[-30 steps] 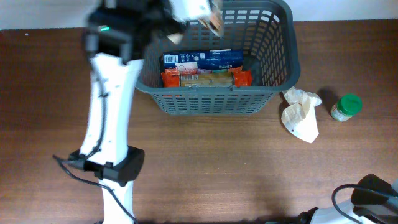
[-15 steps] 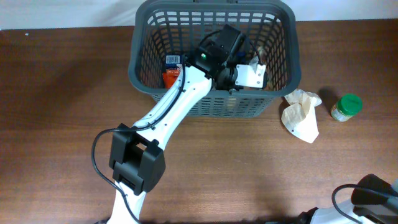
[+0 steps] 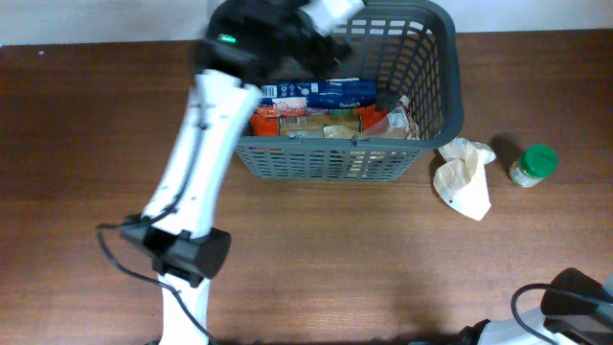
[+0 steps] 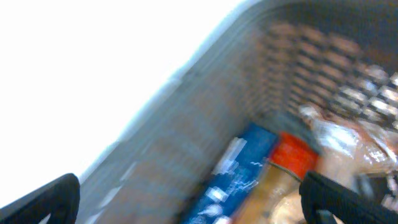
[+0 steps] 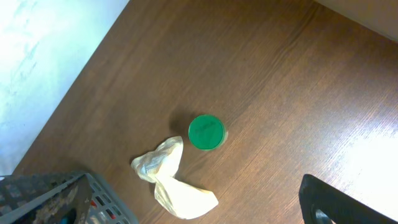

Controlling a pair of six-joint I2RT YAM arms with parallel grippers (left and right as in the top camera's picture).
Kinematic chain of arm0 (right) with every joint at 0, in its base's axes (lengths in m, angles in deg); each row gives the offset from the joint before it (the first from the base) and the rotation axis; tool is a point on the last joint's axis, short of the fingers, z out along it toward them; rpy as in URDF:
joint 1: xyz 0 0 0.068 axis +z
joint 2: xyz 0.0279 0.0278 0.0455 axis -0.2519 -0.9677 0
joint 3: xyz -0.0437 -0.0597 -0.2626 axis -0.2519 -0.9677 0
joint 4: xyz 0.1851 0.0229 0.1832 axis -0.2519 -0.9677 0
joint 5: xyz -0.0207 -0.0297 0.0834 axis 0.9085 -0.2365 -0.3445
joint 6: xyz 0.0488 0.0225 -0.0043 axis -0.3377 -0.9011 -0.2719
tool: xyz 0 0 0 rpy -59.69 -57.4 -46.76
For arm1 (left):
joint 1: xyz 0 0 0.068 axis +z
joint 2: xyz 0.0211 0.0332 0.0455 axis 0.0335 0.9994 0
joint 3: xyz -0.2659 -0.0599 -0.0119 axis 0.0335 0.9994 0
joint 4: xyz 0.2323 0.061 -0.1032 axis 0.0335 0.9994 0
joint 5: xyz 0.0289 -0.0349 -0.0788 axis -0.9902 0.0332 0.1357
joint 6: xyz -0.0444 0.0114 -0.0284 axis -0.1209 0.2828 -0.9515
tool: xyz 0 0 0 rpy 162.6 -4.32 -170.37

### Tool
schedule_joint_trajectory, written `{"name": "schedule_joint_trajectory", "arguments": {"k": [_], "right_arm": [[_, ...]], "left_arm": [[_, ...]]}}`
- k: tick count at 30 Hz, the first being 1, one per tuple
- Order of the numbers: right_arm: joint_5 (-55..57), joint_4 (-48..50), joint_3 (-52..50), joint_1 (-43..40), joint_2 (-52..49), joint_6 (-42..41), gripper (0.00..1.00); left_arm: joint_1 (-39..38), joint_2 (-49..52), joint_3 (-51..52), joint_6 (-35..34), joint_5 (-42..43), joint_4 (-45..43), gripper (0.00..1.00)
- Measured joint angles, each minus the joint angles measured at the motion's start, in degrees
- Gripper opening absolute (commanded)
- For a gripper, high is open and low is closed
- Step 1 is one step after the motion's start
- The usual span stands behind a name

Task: Pack container
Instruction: 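Drop the snack bag into the basket and withdraw the left gripper, then move the right gripper to the green-lidded jar and grasp it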

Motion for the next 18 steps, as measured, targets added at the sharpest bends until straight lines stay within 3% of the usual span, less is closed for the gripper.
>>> {"name": "schedule_joint_trajectory", "arguments": {"k": [2,7,11,18], "right_arm": [[0.0,0.0,0.0,-0.02,0.0,0.0,0.99],[0.0,-0.02,0.0,0.0,0.0,0.0,0.99],[-0.02,0.0,0.0,0.0,0.0,0.0,0.99],[-0.31,3.54,0.0,0.0,-0.04,-0.11,0.99]], "left_arm": [[5.53,-0.22,-9.73,-5.22,-0.24,6.4,1.0],[16.61,-1.03,-19.98,-13.49,-0.59,23.61,0.99],[24.87,-1.03,-17.99,-15.28,-0.63,35.8,0.99],[32.96,-1.03,-5.38,-16.24,-2.43,35.19,0.99]]}}
